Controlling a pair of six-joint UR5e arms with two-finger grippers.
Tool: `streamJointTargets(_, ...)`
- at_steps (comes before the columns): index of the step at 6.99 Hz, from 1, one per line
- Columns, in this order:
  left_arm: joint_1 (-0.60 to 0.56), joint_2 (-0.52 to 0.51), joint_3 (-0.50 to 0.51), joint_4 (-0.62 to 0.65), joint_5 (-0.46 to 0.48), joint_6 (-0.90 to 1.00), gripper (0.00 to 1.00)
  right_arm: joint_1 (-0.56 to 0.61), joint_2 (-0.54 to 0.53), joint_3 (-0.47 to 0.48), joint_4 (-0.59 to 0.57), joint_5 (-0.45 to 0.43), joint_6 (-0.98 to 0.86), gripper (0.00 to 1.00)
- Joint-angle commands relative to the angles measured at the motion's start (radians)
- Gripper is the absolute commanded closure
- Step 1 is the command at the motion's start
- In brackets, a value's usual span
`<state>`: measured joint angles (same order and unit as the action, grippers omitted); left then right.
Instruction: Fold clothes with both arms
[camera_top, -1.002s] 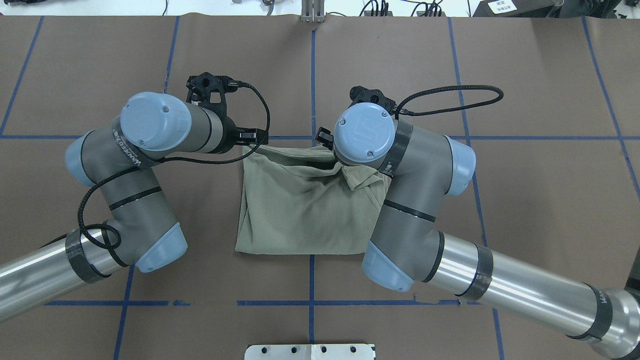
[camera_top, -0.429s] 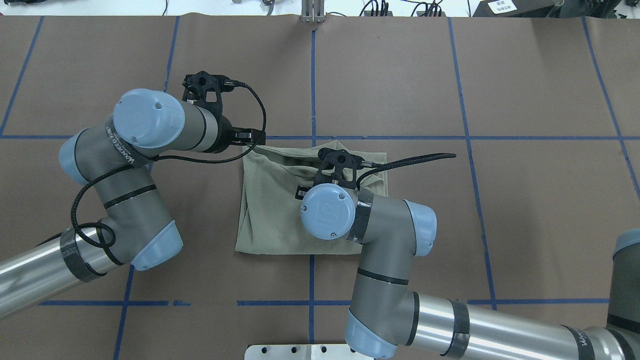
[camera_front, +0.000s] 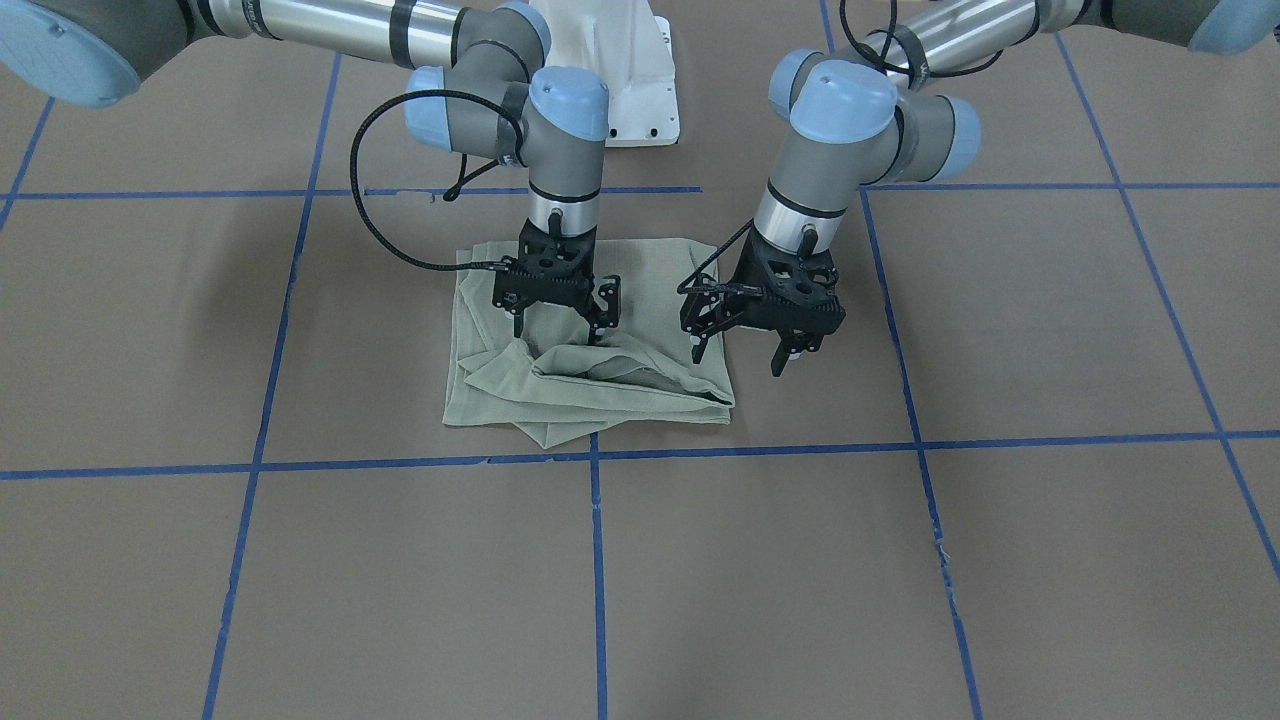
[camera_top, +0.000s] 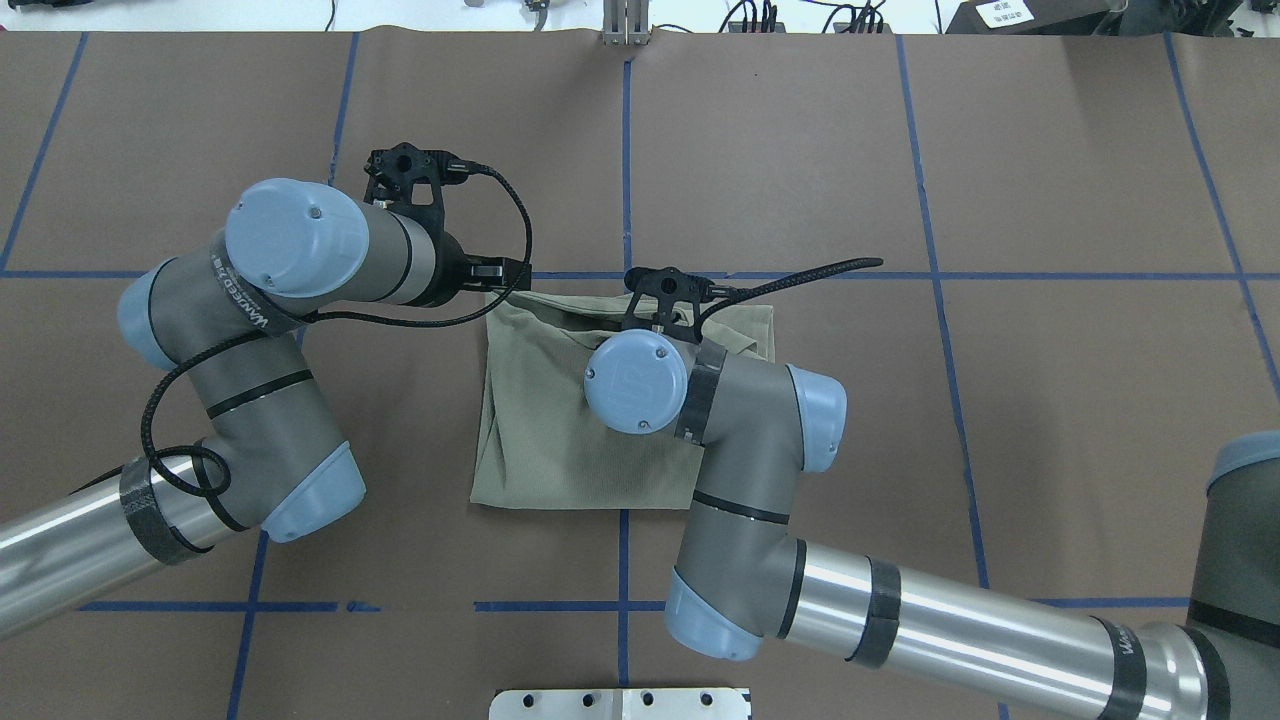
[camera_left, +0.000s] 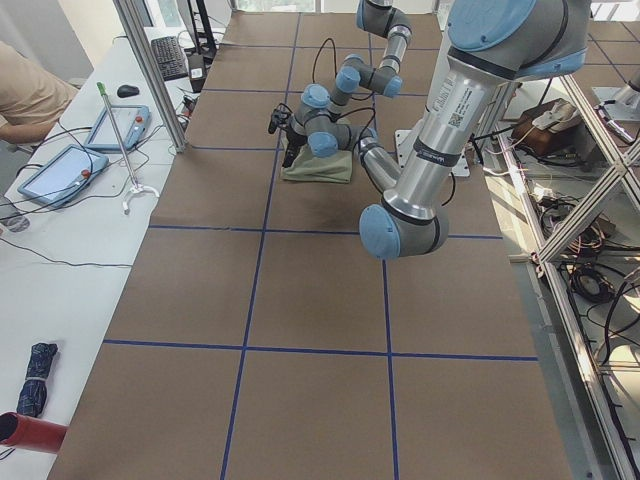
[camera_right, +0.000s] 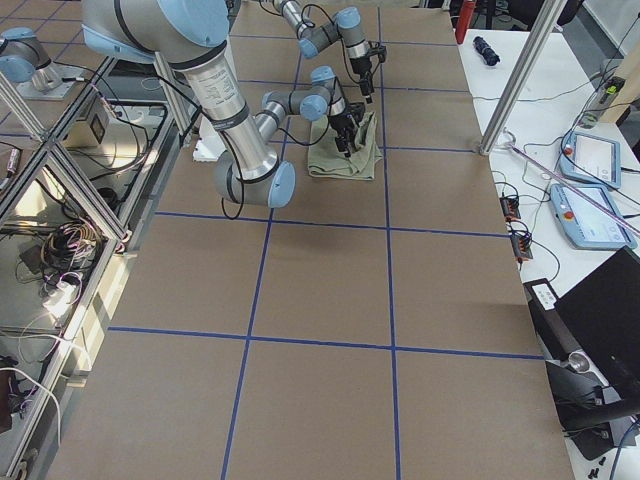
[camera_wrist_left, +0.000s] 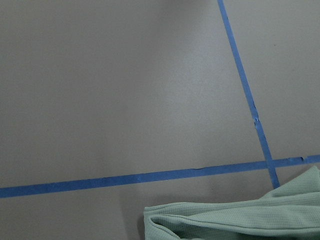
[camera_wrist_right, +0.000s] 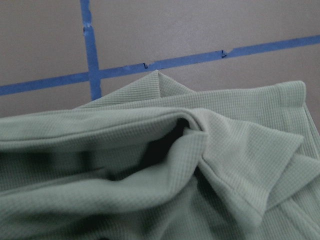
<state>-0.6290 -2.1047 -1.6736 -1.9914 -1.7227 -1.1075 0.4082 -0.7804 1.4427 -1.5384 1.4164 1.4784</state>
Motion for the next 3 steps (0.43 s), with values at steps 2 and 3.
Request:
streamJointTargets(2,0.002,-0.001,0.000,-0.006,-0.002,0.000,0.00,0.177,0.026,-0.146,0.006,0.041,-0.151,0.00)
streamJointTargets(3,0.000,-0.001,-0.002,-0.006,-0.002,-0.002,0.00,0.217,0.023,-0.162,0.014,0.058,-0.188,0.00)
